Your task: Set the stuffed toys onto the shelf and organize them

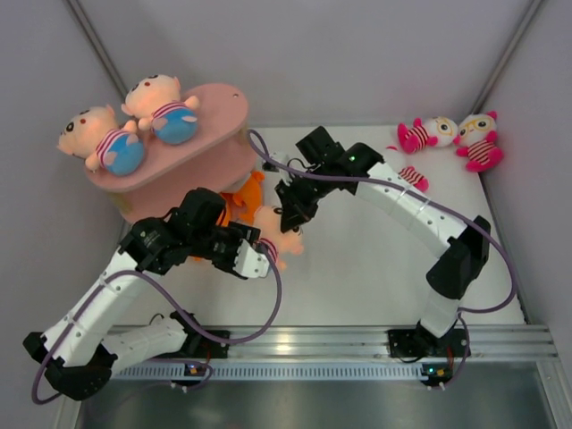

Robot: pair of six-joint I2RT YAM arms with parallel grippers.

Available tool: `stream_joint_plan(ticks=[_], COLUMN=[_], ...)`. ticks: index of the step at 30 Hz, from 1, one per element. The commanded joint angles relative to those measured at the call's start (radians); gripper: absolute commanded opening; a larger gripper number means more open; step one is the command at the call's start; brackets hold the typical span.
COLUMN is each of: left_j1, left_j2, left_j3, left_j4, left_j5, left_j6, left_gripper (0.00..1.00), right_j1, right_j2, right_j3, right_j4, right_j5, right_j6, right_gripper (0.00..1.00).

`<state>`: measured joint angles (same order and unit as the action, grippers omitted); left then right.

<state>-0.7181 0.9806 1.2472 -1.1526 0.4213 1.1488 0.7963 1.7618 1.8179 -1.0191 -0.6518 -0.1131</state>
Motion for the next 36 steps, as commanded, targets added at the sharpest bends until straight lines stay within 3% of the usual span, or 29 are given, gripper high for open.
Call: stream_joint_plan(ticks=[1,4,6,7,9,10,12,15,19,25,30,36], left_j1=[-0.012,-0.014,-0.014,-0.014,-0.014,-0.014,-0.014,-0.012,-0.012,-0.007,0.092,0.249], left_j2=[0.026,0.049,0.069,0.096,0.121,0.141,0.165,0.22,0.302,0.421,0.515,0.534], left_j3=[0.044,0.082,0.119,0.167,0.217,0.263,0.319,0.397,0.485,0.567,0.696,0.663], left_j4=[-0.027,-0.024,-0.019,-0.001,0.088,0.121,0.239,0.385,0.541,0.751,0.787,0.803], left_j5=[0.063,0.08,0.074,0.06,-0.004,-0.025,-0.1,-0.245,-0.465,-0.787,-0.814,-0.791], left_j6=[-0.003,-0.02,-0.044,-0.069,-0.174,-0.196,-0.259,-0.349,-0.417,-0.348,-0.417,-0.492], left_gripper=[0.42,0.0,0.0,0.0,0.0,0.0,0.0,0.0,0.0,0.0,0.0,0.0], right_j1=[-0.011,-0.023,-0.037,-0.046,-0.106,-0.135,-0.256,-0.432,-0.626,-0.678,-0.68,-0.678], right_j2=[-0.022,-0.035,-0.048,-0.061,-0.106,-0.123,-0.198,-0.301,-0.435,-0.495,-0.484,-0.484], right_j3=[0.095,0.087,0.074,0.039,-0.017,-0.087,-0.211,-0.343,-0.456,-0.522,-0.532,-0.549], right_j4=[0.086,0.096,0.126,0.146,0.204,0.276,0.355,0.442,0.439,0.427,0.43,0.436], right_j5=[-0.108,-0.112,-0.089,-0.079,-0.059,-0.055,-0.011,0.113,0.291,0.325,0.313,0.297], right_j6=[0.001,0.009,0.036,0.058,0.165,0.206,0.347,0.476,0.491,0.461,0.46,0.458], right_gripper=[0.0,0.0,0.02,0.2,0.38,0.55,0.62,0.64,0.65,0.65,0.65,0.63])
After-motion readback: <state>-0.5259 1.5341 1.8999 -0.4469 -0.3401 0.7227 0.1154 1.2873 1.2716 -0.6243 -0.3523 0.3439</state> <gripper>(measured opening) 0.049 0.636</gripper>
